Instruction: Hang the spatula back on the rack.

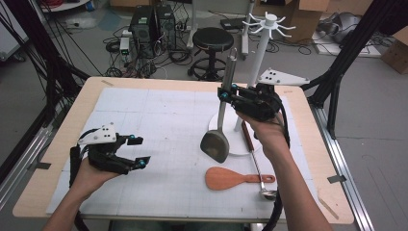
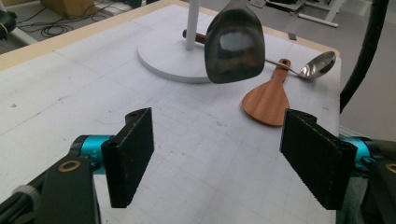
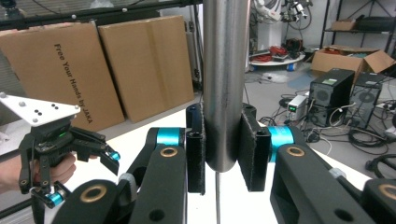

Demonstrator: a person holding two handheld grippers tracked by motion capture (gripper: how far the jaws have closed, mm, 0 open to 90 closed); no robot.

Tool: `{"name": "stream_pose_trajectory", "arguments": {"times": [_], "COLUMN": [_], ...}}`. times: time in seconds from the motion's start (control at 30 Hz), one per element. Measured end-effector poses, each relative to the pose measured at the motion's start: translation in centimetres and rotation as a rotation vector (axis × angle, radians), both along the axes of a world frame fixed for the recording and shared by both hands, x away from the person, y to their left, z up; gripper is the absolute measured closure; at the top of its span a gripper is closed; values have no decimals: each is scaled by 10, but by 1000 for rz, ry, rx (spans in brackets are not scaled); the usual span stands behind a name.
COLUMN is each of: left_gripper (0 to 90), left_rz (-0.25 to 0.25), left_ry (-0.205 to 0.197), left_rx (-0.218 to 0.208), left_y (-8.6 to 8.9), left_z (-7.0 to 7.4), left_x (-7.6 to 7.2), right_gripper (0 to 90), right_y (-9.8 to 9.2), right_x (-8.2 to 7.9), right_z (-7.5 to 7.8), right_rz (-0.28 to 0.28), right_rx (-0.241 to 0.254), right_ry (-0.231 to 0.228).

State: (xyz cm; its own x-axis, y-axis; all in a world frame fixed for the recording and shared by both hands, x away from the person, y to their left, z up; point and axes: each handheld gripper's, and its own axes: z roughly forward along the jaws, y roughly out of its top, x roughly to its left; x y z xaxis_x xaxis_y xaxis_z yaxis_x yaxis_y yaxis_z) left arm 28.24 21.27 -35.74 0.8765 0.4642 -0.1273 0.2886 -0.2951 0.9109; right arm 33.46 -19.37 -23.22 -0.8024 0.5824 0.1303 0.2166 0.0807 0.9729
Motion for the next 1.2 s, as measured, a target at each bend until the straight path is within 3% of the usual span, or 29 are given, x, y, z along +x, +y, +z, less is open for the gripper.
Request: {"name": "stream_pose_trajectory", "arguments": {"times": [0.63,1.2], "left_gripper": [265,265], "left_rz": [-8,-8], "left_ry": [-1,3], "left_rx": [-2,-9], "left_y": [0,1], "left_z": [-1,-1], "left_x": [-1,-1], "right_gripper": [753,752], "right_y": [-18,-25], "right_x": [15,32], "right_z": [31,27], "right_rz": [-81,-162], "right_rx": [-12,-25], "right_ry": [-6,44]}}
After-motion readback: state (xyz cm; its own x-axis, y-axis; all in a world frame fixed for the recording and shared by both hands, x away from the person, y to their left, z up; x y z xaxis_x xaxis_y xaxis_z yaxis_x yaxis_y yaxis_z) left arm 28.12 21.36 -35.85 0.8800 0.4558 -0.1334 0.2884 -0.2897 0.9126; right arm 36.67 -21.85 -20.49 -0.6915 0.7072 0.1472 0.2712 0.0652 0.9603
